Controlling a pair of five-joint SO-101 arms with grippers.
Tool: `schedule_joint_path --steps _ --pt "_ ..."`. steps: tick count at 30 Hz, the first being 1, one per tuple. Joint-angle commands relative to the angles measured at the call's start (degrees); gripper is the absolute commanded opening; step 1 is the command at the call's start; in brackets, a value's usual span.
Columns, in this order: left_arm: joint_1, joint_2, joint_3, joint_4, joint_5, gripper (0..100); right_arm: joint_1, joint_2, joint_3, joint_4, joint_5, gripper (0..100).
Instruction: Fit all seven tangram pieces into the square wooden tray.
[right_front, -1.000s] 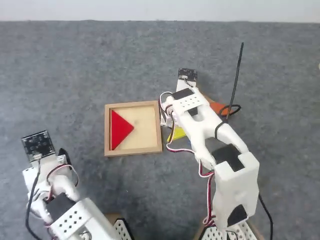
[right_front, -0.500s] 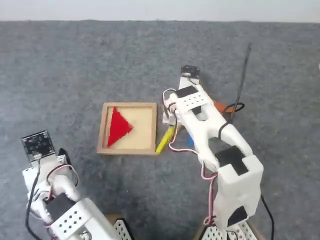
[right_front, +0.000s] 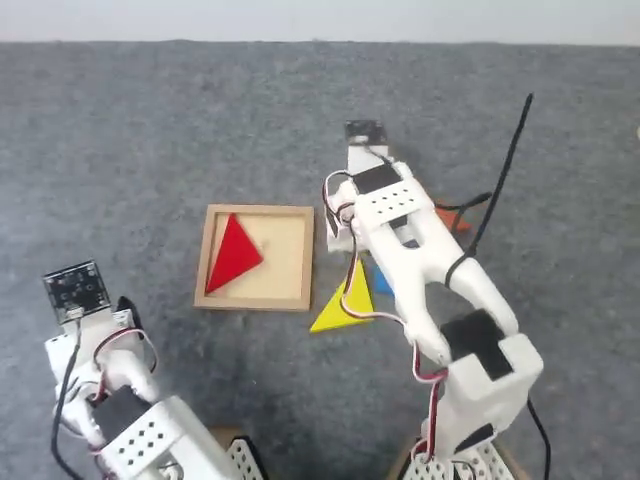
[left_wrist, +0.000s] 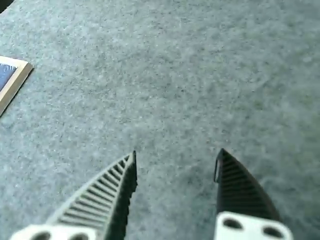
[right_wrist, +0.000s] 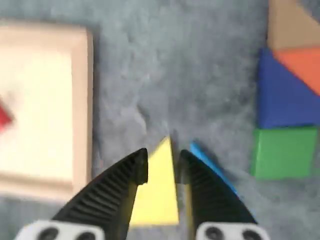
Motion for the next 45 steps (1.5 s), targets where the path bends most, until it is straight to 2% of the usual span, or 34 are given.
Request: schedule_joint_path --steps 1,4,6,13,21,27,30,37,45 --pt "0.18 -0.62 -0.57 0.35 0.53 24 -4.35 -6.55 4.04 1.27 5.45 14.0" --pt "0.18 -0.62 -0.57 0.35 0.53 24 -8.75 -11.65 11.78 -2.95 6.68 14.4" --pt "0.18 -0.62 -0.57 0.35 0.53 24 -10.51 -15.25 16.26 -6.29 4.40 14.4" --pt "0.18 -0.62 -0.57 0.35 0.53 24 -9.10 -19.12 22.95 -13.67 -13.63 15.1" --pt "0.18 -0.62 -0.57 0.35 0.53 24 -6.11 -15.08 22.68 -7.69 -26.20 43.9" --pt "0.18 -0.62 -0.57 0.35 0.53 24 -10.51 -12.70 22.59 -2.68 -23.82 44.8" --pt "0.18 -0.62 -0.57 0.35 0.53 24 -10.33 -10.51 21.27 -3.12 -23.56 44.8" --pt "0.18 -0.62 -0.57 0.35 0.53 24 -7.43 -1.45 13.89 -2.68 -21.45 33.9" --pt "0.18 -0.62 -0.57 0.35 0.53 24 0.75 7.34 4.84 -2.68 -19.60 33.2"
